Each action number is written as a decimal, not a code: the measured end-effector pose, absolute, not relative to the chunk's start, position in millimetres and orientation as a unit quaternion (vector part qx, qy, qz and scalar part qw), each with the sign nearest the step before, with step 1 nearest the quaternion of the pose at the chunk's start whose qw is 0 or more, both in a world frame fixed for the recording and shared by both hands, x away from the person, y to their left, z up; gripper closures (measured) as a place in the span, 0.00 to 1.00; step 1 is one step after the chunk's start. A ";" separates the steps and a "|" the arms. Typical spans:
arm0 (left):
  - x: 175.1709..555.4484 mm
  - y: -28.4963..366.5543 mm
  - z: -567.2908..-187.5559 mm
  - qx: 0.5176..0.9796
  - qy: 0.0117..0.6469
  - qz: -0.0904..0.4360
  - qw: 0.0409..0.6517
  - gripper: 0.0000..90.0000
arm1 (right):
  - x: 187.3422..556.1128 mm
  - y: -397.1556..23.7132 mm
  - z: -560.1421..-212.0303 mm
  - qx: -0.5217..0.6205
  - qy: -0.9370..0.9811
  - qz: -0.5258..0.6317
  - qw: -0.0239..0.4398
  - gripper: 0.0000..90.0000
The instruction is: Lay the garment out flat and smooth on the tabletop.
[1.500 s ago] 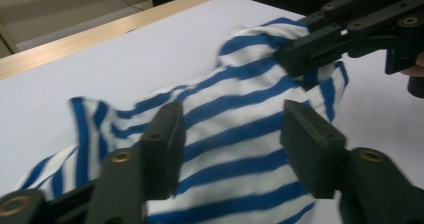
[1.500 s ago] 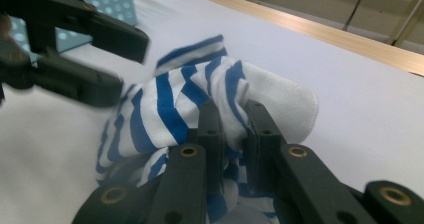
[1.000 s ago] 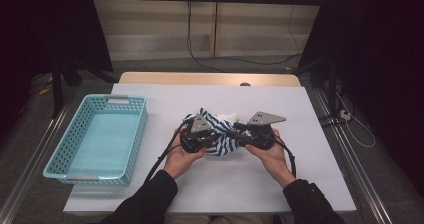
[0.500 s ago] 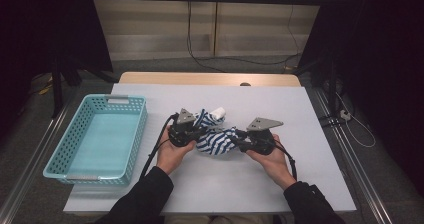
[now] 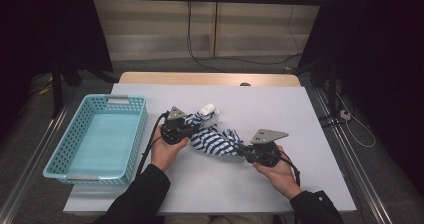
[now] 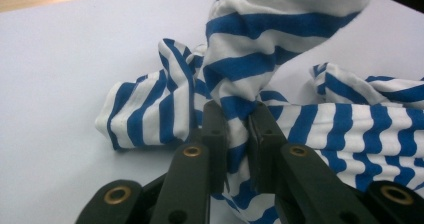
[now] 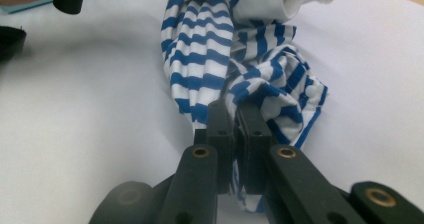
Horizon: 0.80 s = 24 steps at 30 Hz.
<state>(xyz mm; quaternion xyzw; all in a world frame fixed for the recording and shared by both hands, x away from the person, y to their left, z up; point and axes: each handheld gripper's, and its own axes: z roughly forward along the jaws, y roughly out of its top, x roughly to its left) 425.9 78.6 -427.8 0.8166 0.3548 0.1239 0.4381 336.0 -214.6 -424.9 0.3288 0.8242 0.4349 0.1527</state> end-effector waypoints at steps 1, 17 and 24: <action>426.1 79.4 -428.5 0.817 0.359 0.125 0.434 0.90 | 334.6 -215.7 -425.9 0.330 0.825 0.433 0.152 0.96; 429.3 83.4 -444.0 0.813 0.394 0.120 0.412 0.64 | 333.4 -200.4 -453.6 0.334 0.847 0.397 0.120 0.82; 426.8 86.9 -435.4 0.814 0.377 0.129 0.422 0.50 | 336.0 -209.6 -440.4 0.345 0.820 0.433 0.145 0.53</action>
